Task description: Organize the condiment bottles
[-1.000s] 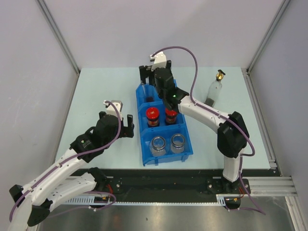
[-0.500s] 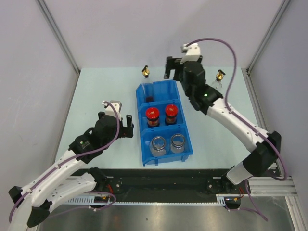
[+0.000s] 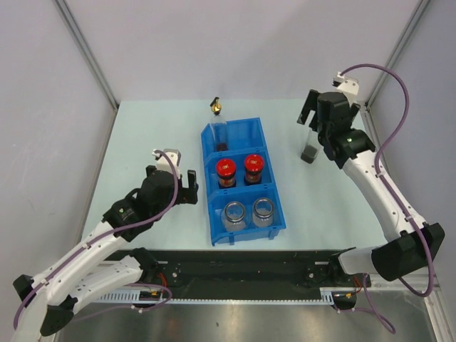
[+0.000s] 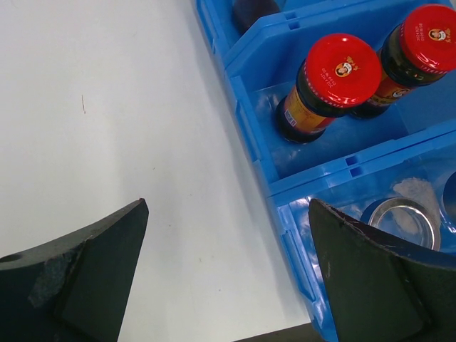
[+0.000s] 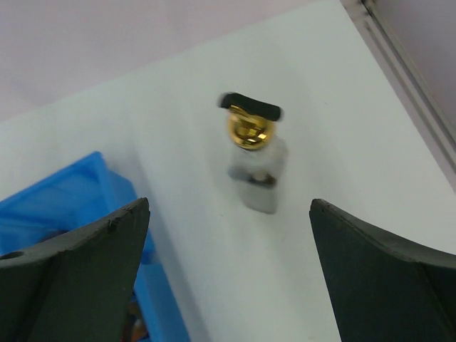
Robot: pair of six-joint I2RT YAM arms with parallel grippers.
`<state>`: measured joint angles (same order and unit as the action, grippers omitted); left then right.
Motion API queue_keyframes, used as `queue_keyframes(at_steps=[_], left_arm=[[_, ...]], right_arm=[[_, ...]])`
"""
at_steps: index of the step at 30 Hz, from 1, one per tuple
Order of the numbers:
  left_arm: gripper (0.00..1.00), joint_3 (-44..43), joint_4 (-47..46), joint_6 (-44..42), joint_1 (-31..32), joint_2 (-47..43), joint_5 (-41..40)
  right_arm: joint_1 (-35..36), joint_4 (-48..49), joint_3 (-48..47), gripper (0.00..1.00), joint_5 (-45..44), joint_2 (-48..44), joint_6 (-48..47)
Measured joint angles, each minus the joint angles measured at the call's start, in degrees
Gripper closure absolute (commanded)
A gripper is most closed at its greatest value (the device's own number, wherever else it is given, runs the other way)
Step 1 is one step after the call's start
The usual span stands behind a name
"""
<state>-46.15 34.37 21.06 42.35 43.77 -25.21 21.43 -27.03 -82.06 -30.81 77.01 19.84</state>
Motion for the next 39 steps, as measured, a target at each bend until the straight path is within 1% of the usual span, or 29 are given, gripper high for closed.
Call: queue_keyframes(at_steps=[4,7,11,14,18,19,21,27,35,37,38,39], left_arm=[[0.00,0.00,0.00,-0.02,0.00,0.61,0.11],[0.00,0.00,-0.04,-0.02,0.00,0.96,0.13],[0.00,0.00,-0.31,-0.02,0.00,1.36,0.13],[0.00,0.00,-0.39,-0.02,0.00,1.40,0.11],[0.00,0.00,-0.39,-0.02,0.00,1.40,0.09],[0.00,0.02,-0.39,-0.02,0.00,1.42,0.09],[0.00,0.02,-0.42,-0.02,0.00,1.53,0.09],[0.00,0.02,-0.46,0.00,0.00,1.99,0.09],[0.00,0.02,-0.46,0.00,-0.09,2.12,0.09],[0.00,0.02,-0.46,0.00,-0.11,2.16,0.07],[0.00,0.02,-0.46,0.00,-0.11,2.19,0.07],[0.00,0.02,-0.46,-0.02,-0.11,2.23,0.07]], right_arm=[[-4.46,-3.87,1.84,0.00,0.39,0.00,1.75],[-6.56,-4.85,2.03,0.00,0.55,0.00,2.23],[-7.30,-4.09,2.10,0.00,0.48,0.59,1.95],[-7.52,-1.95,2.10,0.02,0.70,2.60,1.22],[-7.98,0.74,2.12,0.10,1.31,6.29,0.85],[-8.13,1.38,2.14,0.18,1.33,7.17,0.81],[-8.37,2.69,2.27,0.25,1.46,8.85,0.33],[-8.55,6.69,2.47,0.31,1.64,12.02,-0.85],[-8.55,10.97,2.54,0.33,1.68,13.55,-1.92],[-8.55,11.78,2.54,0.37,1.60,13.88,-2.16],[-8.55,12.15,2.54,0.41,1.53,14.08,-2.36],[-8.55,12.48,2.54,0.43,1.49,14.29,-2.49]])
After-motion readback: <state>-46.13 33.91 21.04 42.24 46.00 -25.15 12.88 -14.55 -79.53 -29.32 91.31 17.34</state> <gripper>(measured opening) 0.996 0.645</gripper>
